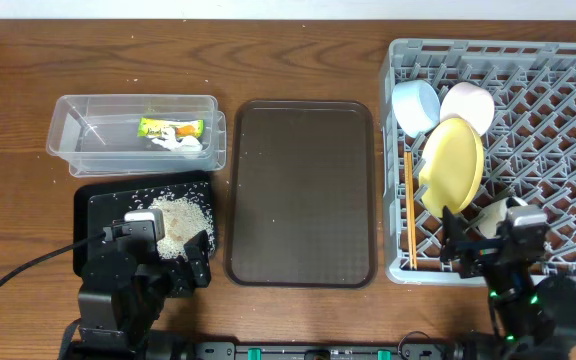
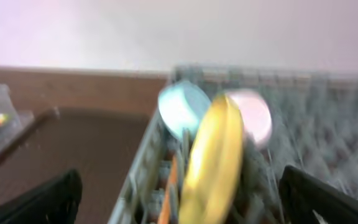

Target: Sort waste into correct bins and load items into the dishwasher rack

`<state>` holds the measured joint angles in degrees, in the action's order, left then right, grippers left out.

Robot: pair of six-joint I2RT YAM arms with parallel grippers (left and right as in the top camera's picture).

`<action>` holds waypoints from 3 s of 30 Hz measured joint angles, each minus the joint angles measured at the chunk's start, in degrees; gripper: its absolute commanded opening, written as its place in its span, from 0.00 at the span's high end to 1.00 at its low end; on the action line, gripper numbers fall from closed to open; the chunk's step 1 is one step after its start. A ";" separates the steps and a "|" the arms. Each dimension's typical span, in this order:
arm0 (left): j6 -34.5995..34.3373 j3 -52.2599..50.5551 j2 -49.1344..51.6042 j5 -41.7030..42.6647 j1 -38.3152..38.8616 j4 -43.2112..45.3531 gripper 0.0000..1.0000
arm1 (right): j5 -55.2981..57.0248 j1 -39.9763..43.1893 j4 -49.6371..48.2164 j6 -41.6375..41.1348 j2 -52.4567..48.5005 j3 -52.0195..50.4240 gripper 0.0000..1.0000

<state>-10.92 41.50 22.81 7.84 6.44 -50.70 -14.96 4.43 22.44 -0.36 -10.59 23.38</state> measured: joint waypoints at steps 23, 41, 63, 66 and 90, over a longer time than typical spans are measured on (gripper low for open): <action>0.00 -0.09 0.00 0.00 0.00 0.00 0.07 | -0.55 -2.21 -19.76 0.20 9.75 -22.99 0.01; 0.02 -0.09 0.00 -0.02 0.00 0.00 0.07 | -0.55 -2.21 -19.74 0.20 9.75 -22.99 0.01; -0.33 -29.62 -14.88 -3.87 -4.44 36.59 0.07 | -0.52 -2.21 -19.74 0.20 9.75 -22.99 0.01; -0.52 -34.47 -17.16 -5.18 -4.50 45.38 0.07 | -0.55 -2.21 -19.74 0.20 9.75 -22.99 0.01; -0.87 -40.35 -22.12 -8.00 -4.52 49.13 0.07 | -0.52 -2.21 -19.76 0.20 9.86 -22.99 0.01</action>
<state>-11.79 1.15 0.69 -0.16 1.91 -1.56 -15.49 2.22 2.68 -0.16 -0.73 0.38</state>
